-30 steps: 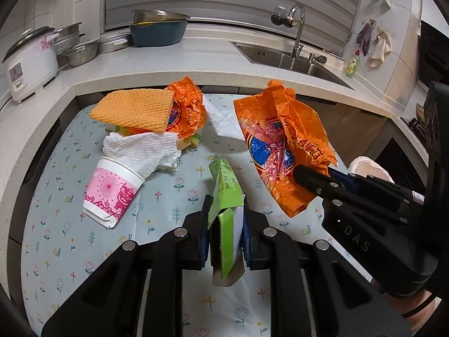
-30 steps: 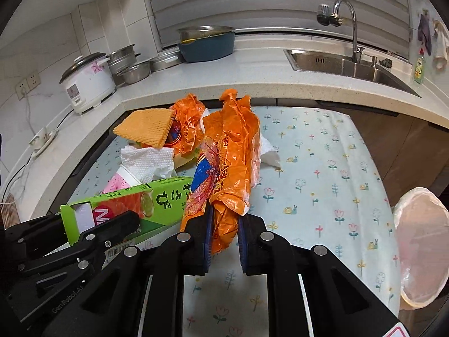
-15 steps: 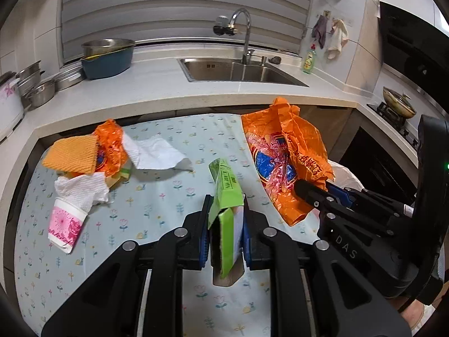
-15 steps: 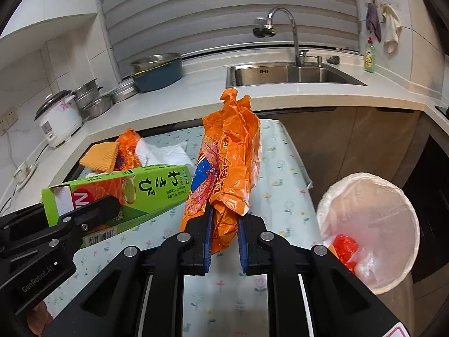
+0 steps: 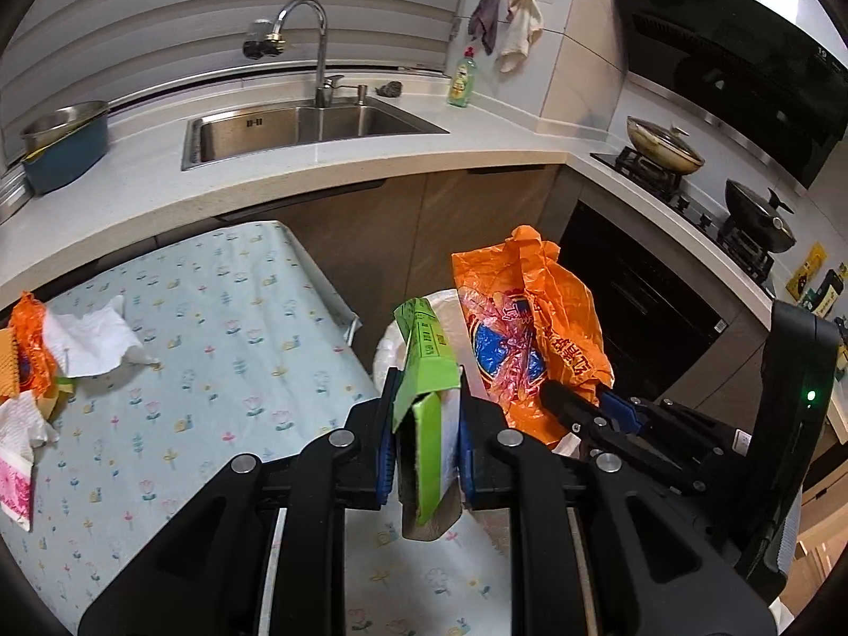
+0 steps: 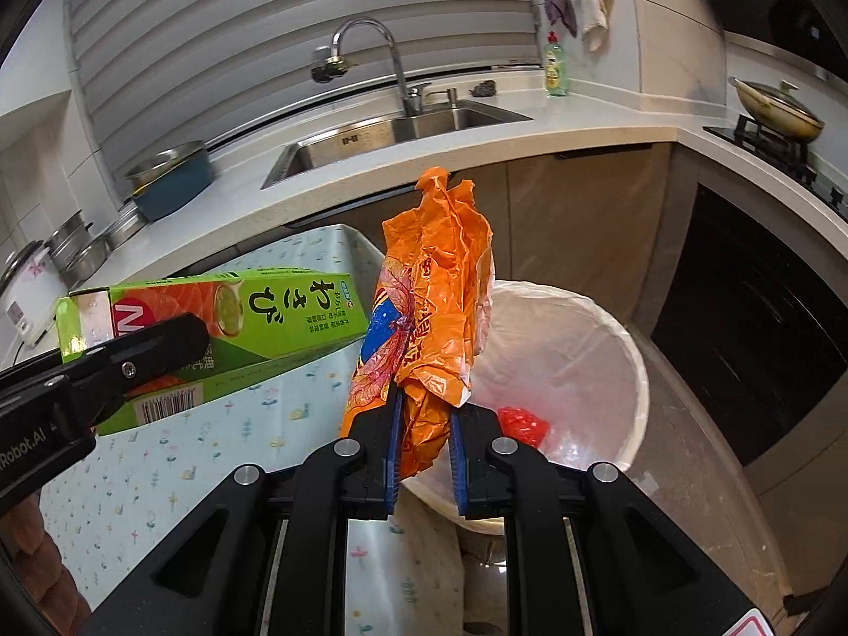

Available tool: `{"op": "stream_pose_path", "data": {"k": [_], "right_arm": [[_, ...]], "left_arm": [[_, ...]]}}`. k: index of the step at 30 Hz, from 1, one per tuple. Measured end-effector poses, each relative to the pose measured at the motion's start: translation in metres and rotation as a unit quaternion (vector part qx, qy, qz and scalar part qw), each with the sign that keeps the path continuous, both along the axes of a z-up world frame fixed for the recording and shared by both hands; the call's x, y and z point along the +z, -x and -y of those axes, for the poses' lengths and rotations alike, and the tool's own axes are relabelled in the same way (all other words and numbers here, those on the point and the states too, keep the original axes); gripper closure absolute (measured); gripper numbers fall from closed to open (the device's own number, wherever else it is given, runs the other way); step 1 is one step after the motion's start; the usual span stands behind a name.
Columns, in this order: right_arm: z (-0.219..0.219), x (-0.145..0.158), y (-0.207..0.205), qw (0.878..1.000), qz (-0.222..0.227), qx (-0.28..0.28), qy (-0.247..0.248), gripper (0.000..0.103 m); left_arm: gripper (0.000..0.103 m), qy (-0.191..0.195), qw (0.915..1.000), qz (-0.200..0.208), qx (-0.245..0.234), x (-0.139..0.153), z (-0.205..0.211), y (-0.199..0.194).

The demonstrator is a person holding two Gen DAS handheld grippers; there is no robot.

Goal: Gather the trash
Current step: 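Carry both items over the bin and open both tools to drop them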

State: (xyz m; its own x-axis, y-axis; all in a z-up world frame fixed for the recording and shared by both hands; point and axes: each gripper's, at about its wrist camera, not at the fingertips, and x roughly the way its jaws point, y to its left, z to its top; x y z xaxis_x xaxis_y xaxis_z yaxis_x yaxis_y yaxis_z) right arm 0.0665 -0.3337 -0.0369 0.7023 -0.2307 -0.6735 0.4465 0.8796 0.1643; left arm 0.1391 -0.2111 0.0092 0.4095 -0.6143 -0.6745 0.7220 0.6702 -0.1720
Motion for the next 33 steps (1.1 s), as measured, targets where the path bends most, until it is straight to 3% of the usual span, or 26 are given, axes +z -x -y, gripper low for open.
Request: {"op": "stream_pose_path", "data": {"k": [7,15,18,20,33], "right_arm": [[0.038,-0.012,0.022,0.999,-0.008,-0.040,-0.010,0.089],[0.052,-0.021,0.026,0.998,-0.014,-0.052,-0.014,0.089],[0.053,-0.023,0.023,0.998,-0.015,-0.053,-0.016,0.089],[0.054,-0.024,0.021,0.998,-0.017,-0.052,-0.018,0.089],[0.046,-0.028,0.008,0.999,-0.020,-0.034,-0.018,0.086]], "left_arm": [[0.085,-0.012,0.9992,-0.012,-0.035,-0.013,0.047,0.009],[0.081,-0.020,0.9987,-0.022,-0.041,-0.024,0.069,0.005],[0.062,-0.017,0.9992,-0.024,-0.025,-0.027,0.066,-0.001],[0.058,-0.016,0.9995,-0.020,-0.018,-0.027,0.064,-0.003],[0.057,-0.021,0.9994,-0.004,0.029,-0.026,0.034,-0.020]]}}
